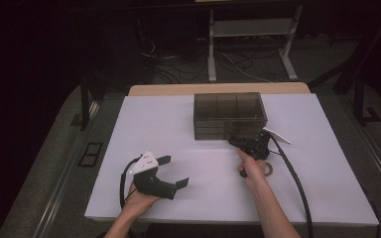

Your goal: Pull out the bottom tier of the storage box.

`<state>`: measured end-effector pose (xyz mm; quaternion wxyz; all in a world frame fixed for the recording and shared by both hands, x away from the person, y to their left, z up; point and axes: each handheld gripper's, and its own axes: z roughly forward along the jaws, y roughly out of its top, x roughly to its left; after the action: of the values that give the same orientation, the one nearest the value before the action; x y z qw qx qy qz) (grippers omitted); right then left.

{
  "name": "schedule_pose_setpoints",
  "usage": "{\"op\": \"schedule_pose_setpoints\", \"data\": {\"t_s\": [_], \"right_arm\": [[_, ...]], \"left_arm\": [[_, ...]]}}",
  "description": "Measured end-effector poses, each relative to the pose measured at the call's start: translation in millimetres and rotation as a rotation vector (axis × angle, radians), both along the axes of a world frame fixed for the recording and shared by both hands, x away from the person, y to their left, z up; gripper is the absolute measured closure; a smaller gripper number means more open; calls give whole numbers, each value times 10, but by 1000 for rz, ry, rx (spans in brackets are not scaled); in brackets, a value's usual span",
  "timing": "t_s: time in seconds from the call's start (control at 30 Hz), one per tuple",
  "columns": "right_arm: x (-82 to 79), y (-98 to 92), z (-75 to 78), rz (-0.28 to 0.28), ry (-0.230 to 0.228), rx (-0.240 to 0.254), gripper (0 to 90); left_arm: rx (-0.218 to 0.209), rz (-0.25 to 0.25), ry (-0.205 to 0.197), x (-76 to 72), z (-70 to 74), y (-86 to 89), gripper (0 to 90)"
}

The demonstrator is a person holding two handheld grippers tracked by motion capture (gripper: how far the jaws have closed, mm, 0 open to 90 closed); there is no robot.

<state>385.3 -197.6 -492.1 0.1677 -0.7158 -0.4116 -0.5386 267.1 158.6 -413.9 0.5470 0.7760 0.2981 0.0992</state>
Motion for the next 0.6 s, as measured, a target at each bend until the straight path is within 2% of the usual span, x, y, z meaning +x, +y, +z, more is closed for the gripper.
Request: {"op": "schedule_pose_setpoints", "data": {"t_s": [0.37,0.6], "right_arm": [[1,-7,-9,-1,2,13,779],[1,1,7,-22,45,44,793]], "left_arm": [[2,-2,0,-2,0,0,0],[2,-2,0,-2,0,-1,0]]}}
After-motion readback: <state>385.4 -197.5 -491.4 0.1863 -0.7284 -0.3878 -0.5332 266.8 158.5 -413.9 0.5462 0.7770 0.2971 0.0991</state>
